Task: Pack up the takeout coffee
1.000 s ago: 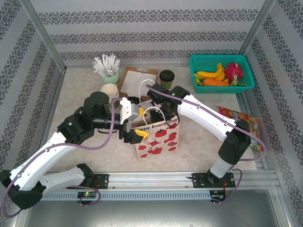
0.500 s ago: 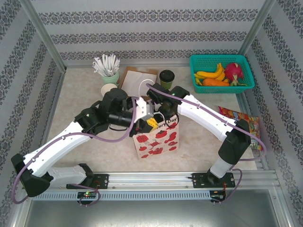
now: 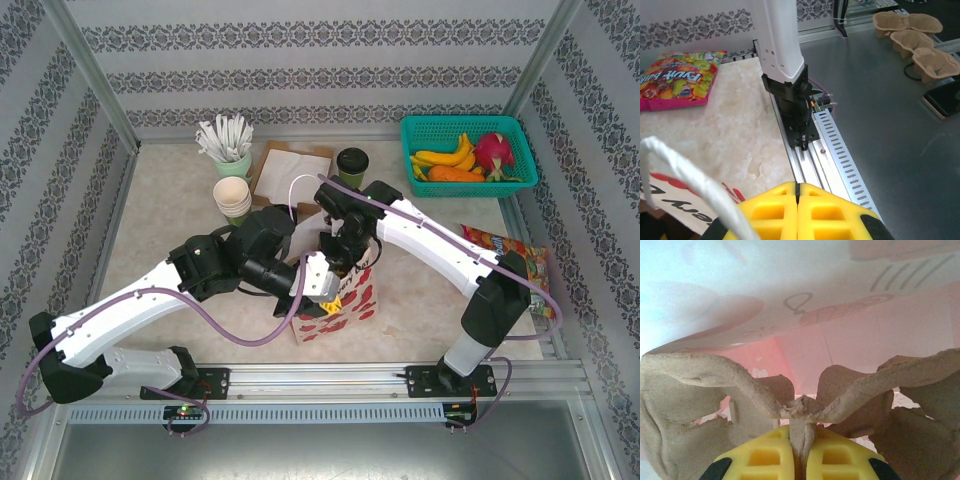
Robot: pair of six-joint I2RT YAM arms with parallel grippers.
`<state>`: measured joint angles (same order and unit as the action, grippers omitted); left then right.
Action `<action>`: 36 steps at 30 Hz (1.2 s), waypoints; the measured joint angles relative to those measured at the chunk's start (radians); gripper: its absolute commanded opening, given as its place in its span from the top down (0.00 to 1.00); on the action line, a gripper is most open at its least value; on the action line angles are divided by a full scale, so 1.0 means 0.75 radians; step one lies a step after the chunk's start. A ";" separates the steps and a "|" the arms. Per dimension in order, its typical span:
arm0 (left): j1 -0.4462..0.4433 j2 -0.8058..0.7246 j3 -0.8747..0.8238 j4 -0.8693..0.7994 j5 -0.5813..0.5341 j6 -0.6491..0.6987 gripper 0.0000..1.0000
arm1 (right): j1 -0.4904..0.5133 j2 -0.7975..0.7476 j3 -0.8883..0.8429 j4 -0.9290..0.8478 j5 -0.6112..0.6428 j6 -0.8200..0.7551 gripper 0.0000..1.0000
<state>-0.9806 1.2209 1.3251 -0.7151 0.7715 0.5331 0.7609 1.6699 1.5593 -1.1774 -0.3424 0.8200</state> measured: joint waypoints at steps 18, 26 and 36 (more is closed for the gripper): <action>0.007 -0.119 -0.057 0.077 -0.085 0.020 0.69 | 0.099 0.011 -0.102 0.093 0.243 0.102 1.00; 0.150 -0.136 -0.099 0.196 -0.131 -0.152 0.19 | 0.144 0.050 -0.100 0.137 0.368 -0.055 1.00; 0.506 -0.268 -0.243 0.382 -0.127 -0.470 0.00 | 0.143 0.056 -0.139 0.267 0.407 -0.235 1.00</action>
<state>-0.6010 1.0199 1.1431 -0.4286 0.6762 0.1802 0.8684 1.7119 1.4548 -0.9775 -0.0368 0.6434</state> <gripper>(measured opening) 0.994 0.095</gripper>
